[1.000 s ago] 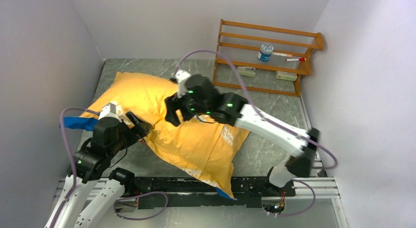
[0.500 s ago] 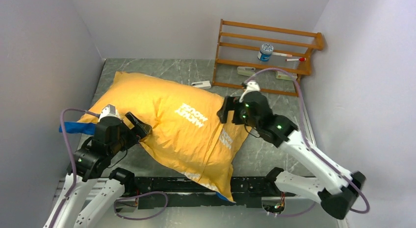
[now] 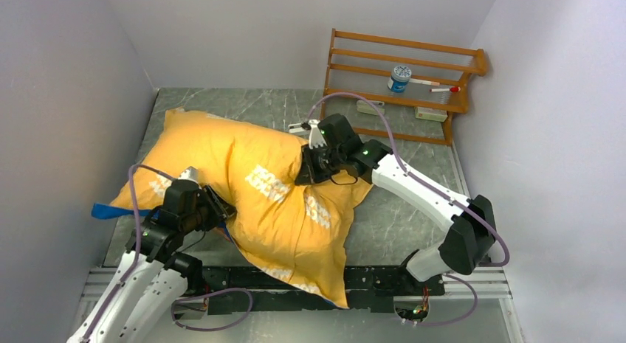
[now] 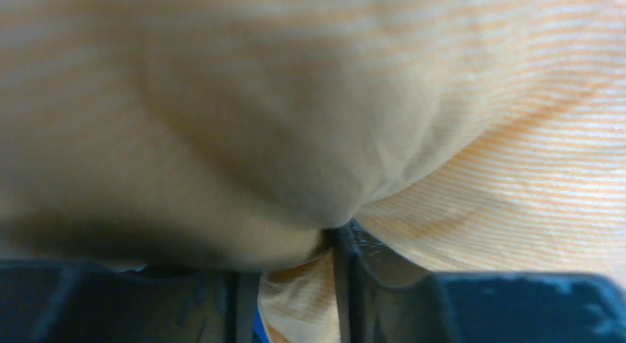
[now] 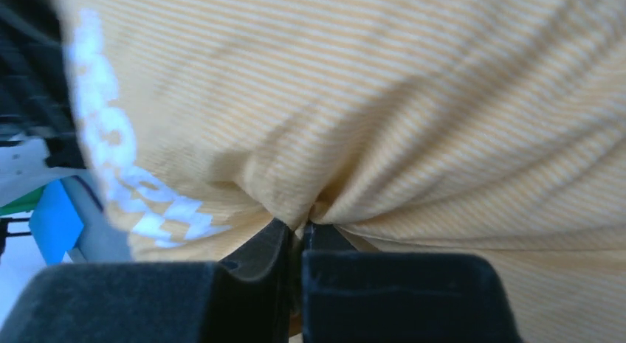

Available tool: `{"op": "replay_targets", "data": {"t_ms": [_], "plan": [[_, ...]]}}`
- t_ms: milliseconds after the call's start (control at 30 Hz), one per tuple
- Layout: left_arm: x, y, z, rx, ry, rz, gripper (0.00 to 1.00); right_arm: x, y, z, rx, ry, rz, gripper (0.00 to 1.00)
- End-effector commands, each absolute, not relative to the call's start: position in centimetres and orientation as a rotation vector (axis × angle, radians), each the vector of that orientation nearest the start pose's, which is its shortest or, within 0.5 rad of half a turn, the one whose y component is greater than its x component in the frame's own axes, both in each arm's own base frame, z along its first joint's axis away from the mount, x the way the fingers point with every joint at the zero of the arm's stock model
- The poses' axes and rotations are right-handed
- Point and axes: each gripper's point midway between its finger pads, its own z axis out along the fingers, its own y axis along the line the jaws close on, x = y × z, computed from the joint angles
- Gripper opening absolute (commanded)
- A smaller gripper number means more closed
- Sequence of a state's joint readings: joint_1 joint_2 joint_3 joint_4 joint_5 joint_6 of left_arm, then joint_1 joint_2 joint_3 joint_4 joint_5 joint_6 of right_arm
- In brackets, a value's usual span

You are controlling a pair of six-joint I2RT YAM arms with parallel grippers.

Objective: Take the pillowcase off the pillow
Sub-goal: Turn over the pillow at the center of the board.

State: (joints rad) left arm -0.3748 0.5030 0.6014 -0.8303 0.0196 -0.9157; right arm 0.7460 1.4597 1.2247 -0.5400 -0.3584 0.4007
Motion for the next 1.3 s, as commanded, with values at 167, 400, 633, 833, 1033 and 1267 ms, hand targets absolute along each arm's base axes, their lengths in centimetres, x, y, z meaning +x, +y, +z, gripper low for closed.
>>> {"op": "replay_targets", "data": {"t_ms": [167,400,633,833,1033,1267], "plan": [[20.2,-16.7,12.1,-0.435,2.254,-1.024,0.08,21.8,38.3,38.3,-0.814,1.806,1.153,0.00],[28.4,-16.5,16.5,-0.268,2.162,-0.770,0.05,23.7,31.5,31.3,-0.530,1.975,0.855,0.00],[32.2,-15.0,19.2,-0.209,2.164,-0.560,0.05,21.7,28.8,22.2,-0.381,2.186,0.867,0.00],[27.0,-14.5,15.8,-0.299,2.248,-0.649,0.05,24.4,28.1,20.2,-0.367,2.249,0.780,0.00],[21.4,-11.4,13.2,-0.500,2.250,-0.627,0.05,27.7,32.2,24.4,-0.482,2.158,0.879,0.00],[20.0,-11.1,14.4,-0.505,2.259,-0.636,0.56,31.1,33.0,22.4,-0.492,2.252,0.717,0.00]]}}
